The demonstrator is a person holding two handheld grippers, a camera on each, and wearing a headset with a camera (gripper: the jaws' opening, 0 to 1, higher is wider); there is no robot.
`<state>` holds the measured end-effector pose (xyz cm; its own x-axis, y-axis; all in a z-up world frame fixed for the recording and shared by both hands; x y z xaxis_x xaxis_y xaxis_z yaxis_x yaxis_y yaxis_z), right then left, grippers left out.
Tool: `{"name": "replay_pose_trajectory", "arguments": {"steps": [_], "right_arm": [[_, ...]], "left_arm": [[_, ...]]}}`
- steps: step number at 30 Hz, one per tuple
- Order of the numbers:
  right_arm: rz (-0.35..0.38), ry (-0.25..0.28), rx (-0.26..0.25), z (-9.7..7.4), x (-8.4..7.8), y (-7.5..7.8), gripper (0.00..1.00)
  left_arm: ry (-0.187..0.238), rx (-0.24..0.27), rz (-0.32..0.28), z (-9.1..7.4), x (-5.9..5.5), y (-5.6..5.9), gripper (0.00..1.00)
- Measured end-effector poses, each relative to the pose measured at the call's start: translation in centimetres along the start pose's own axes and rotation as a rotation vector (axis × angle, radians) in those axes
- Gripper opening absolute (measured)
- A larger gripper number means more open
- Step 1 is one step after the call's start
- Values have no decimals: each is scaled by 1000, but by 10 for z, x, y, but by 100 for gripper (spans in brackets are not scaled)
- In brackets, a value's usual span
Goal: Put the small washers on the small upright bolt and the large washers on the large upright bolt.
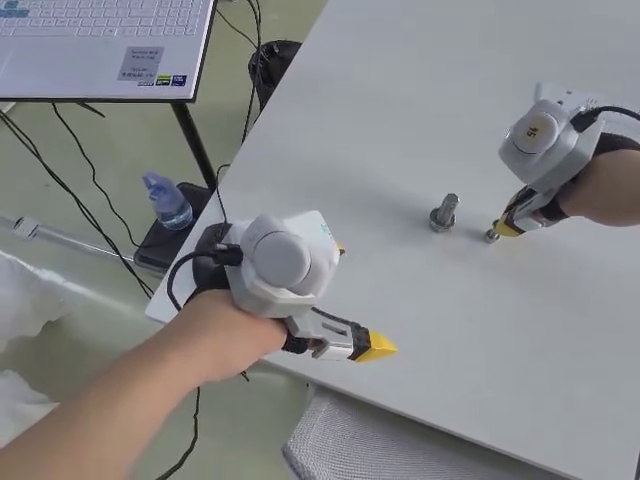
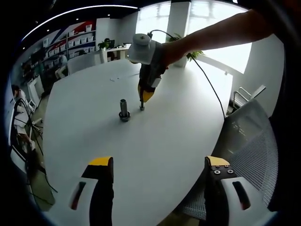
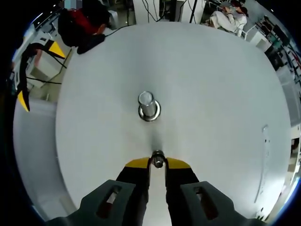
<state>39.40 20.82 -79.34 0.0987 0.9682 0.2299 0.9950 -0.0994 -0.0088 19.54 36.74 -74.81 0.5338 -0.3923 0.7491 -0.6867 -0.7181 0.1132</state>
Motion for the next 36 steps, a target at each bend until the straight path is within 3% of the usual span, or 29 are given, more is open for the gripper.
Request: {"name": "replay_pose_trajectory", "arguments": {"steps": [15, 23, 36], "right_arm": [[-28, -25, -7, 19, -7, -1, 12], [-42, -23, -10, 26, -6, 7, 12], [-28, -16, -22, 20, -4, 0, 13]], "left_arm": [[-14, 2, -10, 0, -7, -3, 78], [-16, -9, -12, 1, -9, -1, 76], [-16, -6, -7, -1, -9, -1, 76]]}}
Point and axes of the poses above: the centre of the closed fingertips' face, and the gripper's own axes: z roughly forward along the fingers, y roughly to its right, x roughly out of its top, the point moved 5 cm from there along -z, roughly backward along the fingers, and after that the axes turned 1 degree about x, right-handed, at the moved point
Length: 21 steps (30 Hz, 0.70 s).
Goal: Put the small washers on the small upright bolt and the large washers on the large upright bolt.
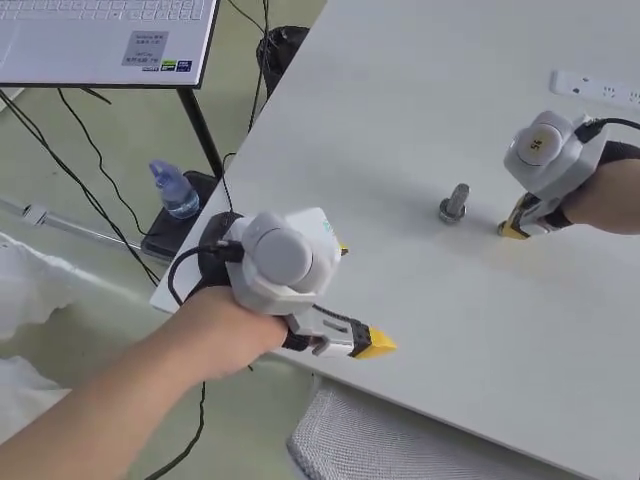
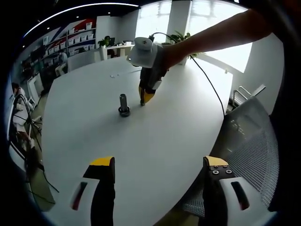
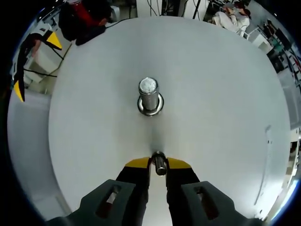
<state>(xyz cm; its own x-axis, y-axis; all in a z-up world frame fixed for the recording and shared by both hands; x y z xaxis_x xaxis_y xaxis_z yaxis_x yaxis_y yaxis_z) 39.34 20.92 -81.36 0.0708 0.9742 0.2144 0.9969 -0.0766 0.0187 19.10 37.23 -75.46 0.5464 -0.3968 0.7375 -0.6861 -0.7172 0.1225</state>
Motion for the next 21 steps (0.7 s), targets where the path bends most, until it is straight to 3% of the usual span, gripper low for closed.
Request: {"name": "replay_pose_trajectory", "arguments": {"steps": [11, 15, 21], "right_arm": [[-8, -5, -1, -2, 2, -2, 14], [-3, 3, 4, -2, 2, -3, 21], [-10, 4, 0, -3, 3, -2, 22]], "left_arm": [[-4, 5, 3, 0, -2, 0, 76], [-6, 3, -1, -1, -3, 1, 76], [-10, 3, -2, -2, -6, 3, 76]]}}
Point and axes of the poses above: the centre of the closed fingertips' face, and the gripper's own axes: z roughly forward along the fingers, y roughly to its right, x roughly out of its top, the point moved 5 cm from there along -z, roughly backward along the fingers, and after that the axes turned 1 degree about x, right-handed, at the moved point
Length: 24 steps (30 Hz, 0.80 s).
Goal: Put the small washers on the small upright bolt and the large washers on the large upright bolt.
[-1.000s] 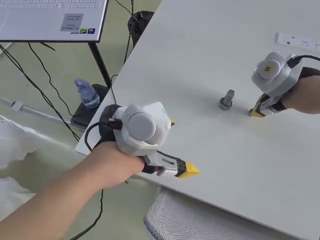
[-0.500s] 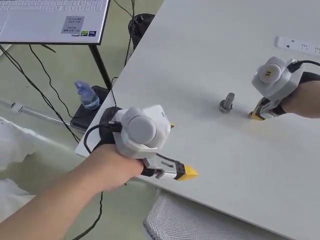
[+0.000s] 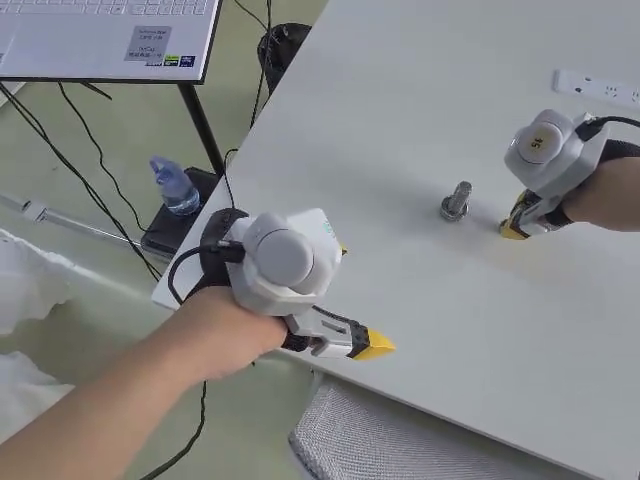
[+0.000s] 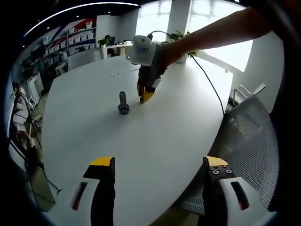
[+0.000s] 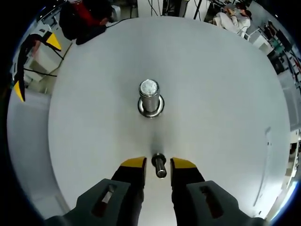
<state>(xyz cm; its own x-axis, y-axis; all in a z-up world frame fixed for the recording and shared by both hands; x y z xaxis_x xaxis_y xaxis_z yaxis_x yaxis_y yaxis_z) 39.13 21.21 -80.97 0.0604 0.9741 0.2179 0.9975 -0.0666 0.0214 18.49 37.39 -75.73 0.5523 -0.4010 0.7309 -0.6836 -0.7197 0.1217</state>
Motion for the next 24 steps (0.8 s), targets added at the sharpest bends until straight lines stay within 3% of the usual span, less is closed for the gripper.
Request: {"name": "replay_pose_trajectory", "arguments": {"steps": [10, 24], "right_arm": [[7, 9, -4, -7, 1, 1, 22], [37, 81, -14, -41, -7, -2, 25]], "left_arm": [[1, -1, 9, -1, 2, 1, 76], [8, -13, 39, -4, 13, 6, 77]]}}
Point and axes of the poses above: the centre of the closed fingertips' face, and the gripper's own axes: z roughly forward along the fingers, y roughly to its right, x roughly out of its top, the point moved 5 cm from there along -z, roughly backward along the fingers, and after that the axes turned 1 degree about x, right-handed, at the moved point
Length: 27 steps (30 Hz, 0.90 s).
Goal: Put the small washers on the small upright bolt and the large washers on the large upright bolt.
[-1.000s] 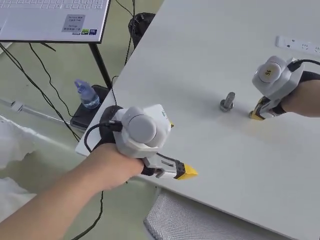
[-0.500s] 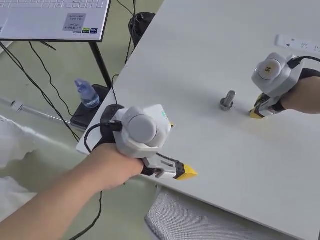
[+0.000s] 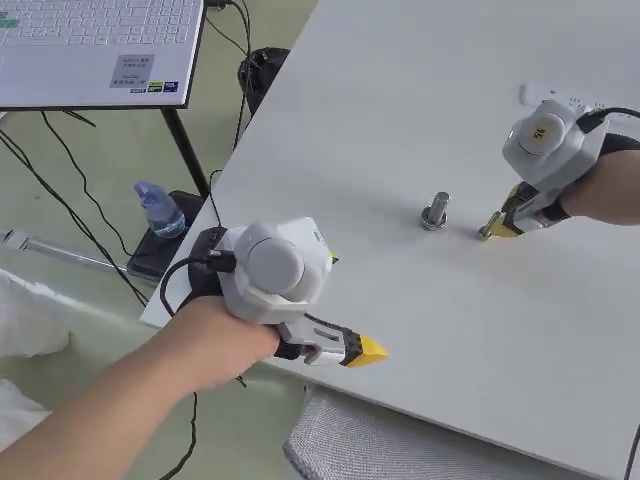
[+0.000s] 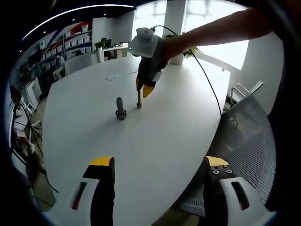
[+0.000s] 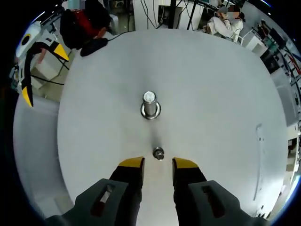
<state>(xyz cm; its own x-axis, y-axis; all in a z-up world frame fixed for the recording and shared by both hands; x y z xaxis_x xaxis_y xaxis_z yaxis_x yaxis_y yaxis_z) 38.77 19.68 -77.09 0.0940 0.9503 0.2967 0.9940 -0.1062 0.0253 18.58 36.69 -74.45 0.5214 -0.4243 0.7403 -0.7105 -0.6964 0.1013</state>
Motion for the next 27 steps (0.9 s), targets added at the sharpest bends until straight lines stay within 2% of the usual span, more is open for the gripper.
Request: {"name": "replay_pose_trajectory", "arguments": {"steps": [4, 11, 18, 21, 25, 27], "right_arm": [[1, 32, -7, -11, -1, -4, 27], [65, 107, -23, -31, -8, -12, 28], [95, 144, -48, -48, -28, -23, 29], [124, 190, -62, -61, -34, -24, 30], [161, 222, -81, -75, -44, -26, 31], [184, 243, -84, -78, -55, -24, 32]], "left_arm": [[0, -3, 18, -2, 4, 2, 77], [11, -6, 26, -5, 8, 5, 77], [13, -7, 30, -10, 9, 6, 77], [25, -8, 23, -14, 11, 6, 77], [27, -11, 16, -15, 11, 7, 77], [27, -13, 17, -15, 12, 9, 78]]}}
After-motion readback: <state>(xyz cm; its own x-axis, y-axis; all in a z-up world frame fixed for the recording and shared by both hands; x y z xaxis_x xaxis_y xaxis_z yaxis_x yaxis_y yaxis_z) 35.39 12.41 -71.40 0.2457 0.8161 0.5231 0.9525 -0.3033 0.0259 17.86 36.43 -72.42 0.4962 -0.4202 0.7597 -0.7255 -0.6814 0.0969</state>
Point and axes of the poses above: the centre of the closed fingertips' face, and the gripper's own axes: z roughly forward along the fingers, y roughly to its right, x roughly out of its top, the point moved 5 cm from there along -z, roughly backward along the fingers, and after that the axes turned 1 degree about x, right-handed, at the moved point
